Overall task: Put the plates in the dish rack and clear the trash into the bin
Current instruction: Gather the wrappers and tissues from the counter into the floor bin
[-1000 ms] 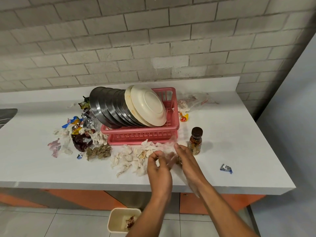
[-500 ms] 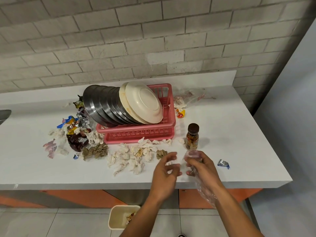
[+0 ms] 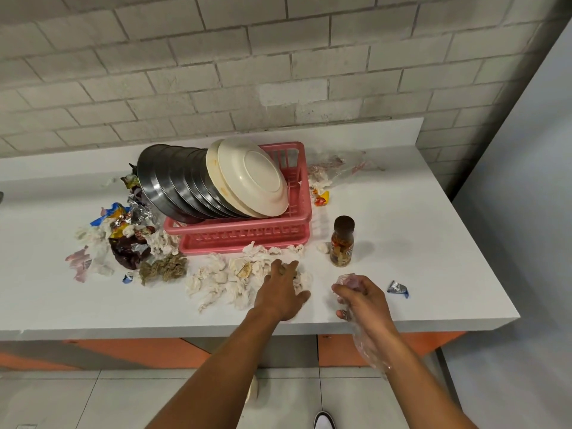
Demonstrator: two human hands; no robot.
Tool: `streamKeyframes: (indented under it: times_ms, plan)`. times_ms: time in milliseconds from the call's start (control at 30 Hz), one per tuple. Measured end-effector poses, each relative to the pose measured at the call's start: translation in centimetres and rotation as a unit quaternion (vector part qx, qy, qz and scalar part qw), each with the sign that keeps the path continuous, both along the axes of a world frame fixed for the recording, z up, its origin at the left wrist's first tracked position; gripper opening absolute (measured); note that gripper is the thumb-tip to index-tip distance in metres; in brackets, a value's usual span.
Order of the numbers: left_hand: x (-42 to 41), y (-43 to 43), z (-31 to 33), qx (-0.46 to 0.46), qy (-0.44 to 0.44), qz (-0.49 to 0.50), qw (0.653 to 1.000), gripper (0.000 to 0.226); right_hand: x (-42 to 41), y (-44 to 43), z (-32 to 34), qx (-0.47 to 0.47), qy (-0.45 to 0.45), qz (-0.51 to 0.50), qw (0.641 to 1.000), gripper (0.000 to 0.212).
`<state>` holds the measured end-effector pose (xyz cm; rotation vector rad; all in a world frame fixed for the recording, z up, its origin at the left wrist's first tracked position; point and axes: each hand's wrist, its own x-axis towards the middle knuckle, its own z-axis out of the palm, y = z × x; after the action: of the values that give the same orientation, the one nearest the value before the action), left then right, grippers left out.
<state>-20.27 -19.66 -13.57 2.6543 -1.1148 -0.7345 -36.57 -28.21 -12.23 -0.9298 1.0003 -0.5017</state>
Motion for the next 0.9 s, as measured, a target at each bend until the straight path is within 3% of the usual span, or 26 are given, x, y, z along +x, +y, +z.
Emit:
streamKeyframes:
  times_ms: [167,400,533,667,800,900]
  plan:
    - [-0.6,0.1,-0.8,-0.059,-0.047,-0.001,0.997,0.050,0.2,0.1,-0.2,0.029,0.018,0.013,0.999,0.024]
    - [0.1,0.6,-0.8,-0.144,-0.043,0.013,0.989,0.041,1.1,0.2,0.0,0.055,0.009,0.015,0.998,0.029]
    - [-0.4,0.6,0.1,-0.196,-0.003,-0.007,0.981,0.038,2.2,0.1,0.2,0.048,0.014,-0.009,0.999,0.023]
    - [-1.7,0.6,1.3,-0.249,0.053,-0.041,0.966,0.033,3.4,-0.2,0.1,0.023,0.036,-0.019,0.999,0.033]
    - [-3.5,0.6,2.3,-0.281,0.094,-0.057,0.953,0.037,4.6,-0.4,-0.1,0.065,-0.031,-0.028,0.997,0.037]
    - [-4.6,0.5,2.1,-0.271,0.071,-0.049,0.959,0.049,5.4,0.1,-0.1,0.122,-0.075,-0.029,0.989,0.046]
